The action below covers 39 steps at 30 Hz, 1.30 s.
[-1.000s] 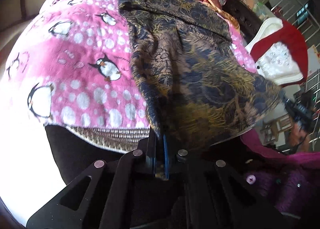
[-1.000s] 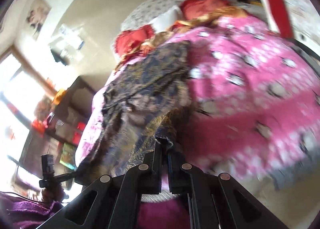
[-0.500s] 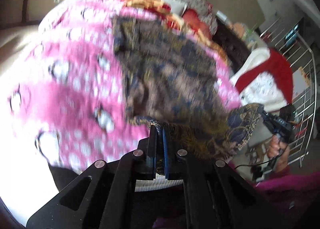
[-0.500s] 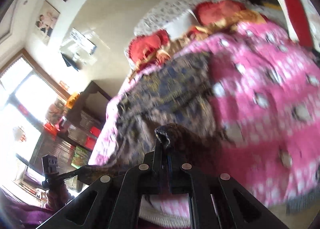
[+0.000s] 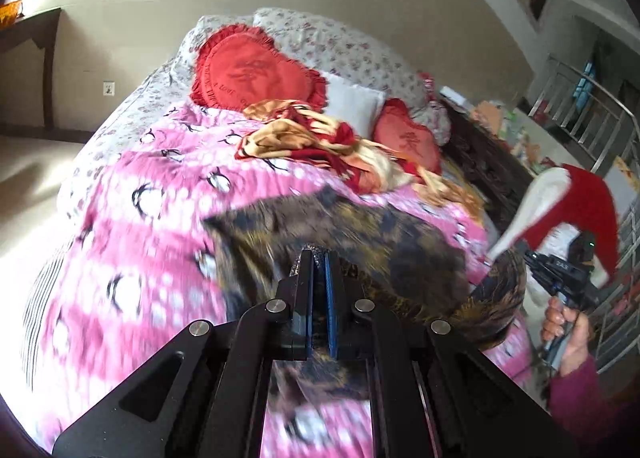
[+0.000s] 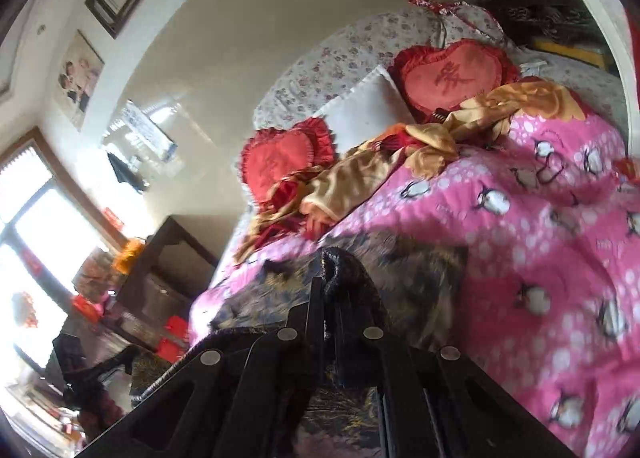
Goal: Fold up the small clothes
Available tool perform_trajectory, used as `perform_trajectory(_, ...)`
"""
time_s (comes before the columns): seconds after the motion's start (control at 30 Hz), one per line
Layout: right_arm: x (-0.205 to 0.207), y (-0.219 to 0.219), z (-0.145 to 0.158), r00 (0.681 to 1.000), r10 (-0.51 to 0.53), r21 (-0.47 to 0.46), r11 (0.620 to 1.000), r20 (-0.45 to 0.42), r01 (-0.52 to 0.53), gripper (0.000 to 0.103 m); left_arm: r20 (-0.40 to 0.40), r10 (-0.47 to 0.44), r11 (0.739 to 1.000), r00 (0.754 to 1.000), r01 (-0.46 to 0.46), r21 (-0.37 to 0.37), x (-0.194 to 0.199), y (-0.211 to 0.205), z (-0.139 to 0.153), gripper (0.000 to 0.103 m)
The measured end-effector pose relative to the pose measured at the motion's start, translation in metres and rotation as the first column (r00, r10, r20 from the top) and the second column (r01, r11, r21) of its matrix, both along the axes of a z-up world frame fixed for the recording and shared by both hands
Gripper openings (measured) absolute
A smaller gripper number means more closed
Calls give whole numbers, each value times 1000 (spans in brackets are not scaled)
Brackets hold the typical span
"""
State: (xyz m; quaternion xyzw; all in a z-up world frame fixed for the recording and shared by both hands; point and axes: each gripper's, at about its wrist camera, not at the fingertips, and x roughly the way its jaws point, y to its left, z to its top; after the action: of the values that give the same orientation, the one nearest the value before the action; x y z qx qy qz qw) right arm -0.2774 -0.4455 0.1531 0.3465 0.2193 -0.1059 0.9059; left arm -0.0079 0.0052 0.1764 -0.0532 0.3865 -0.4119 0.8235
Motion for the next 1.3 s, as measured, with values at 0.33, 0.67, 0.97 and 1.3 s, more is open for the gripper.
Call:
perform_trajectory(0.33, 96, -78, -62, 984, -101, 36, 994, -149, 107, 4, -177, 124, 984, 976, -99, 146, 123, -72, -80, 4)
perform_trajectory(0.67, 90, -53, -34, 990, -52, -116, 993, -134, 37, 52, -68, 43, 991, 997, -34, 132, 109, -65, -51, 53)
perform_trajectory(0.97, 167, -10, -78, 935, -1, -235, 968, -355, -88, 47, -129, -11, 937, 992, 56, 344, 95, -131, -115, 55)
perform_trajectory(1.3, 200, 35, -39, 946, 148, -223, 950, -289, -217, 52, -162, 86, 992, 983, -70, 107, 129, -75, -59, 57)
